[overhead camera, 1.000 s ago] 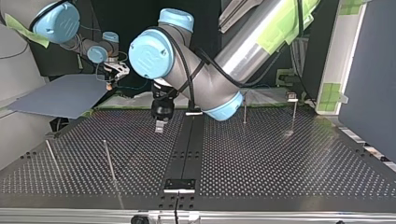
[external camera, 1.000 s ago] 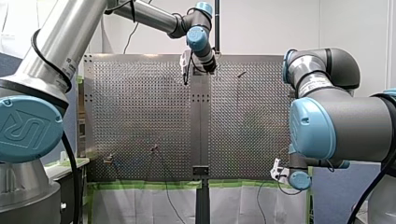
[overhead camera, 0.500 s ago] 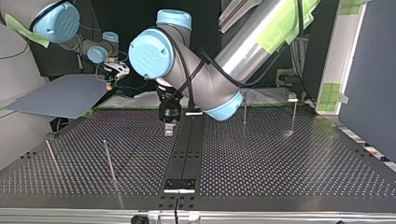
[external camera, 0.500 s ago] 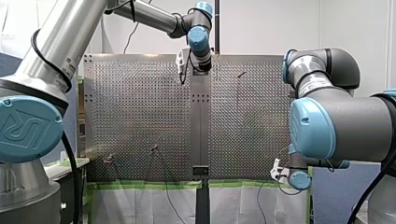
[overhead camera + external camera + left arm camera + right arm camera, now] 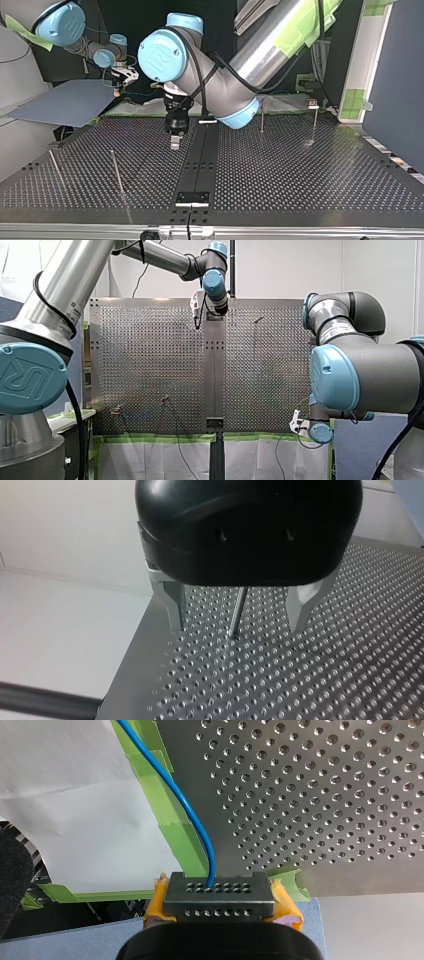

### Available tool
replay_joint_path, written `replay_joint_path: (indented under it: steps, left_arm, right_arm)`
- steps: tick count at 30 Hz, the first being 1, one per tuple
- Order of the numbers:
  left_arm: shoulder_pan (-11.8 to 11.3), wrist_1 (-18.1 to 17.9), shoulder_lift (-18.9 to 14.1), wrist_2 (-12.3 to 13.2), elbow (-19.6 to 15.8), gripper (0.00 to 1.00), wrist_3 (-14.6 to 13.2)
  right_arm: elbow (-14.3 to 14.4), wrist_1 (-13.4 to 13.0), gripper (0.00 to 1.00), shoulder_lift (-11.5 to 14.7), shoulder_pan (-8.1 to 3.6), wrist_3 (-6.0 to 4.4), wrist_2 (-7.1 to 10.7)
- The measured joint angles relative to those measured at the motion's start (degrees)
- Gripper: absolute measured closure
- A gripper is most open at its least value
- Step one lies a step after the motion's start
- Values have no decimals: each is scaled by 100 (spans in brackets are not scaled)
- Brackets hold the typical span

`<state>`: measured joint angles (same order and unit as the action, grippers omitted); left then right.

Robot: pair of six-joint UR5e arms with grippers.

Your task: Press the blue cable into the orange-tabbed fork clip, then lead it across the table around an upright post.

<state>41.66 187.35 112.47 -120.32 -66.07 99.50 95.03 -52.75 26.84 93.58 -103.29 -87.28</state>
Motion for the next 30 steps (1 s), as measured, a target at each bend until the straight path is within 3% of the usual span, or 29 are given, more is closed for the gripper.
replay_joint_path:
  steps: [15,26,30]
  left_arm:
    - [2,-346,-1,685,0,1,-174]
    - [1,-338,3,1233,0,1,-63]
    - [-2,-269,2,1199,0,1,28]
  right_arm:
    - [-2,9,100,2,3,7,0]
    - [-2,9,100,2,0,9,8]
    - [-1,12,100,2,1,9,9]
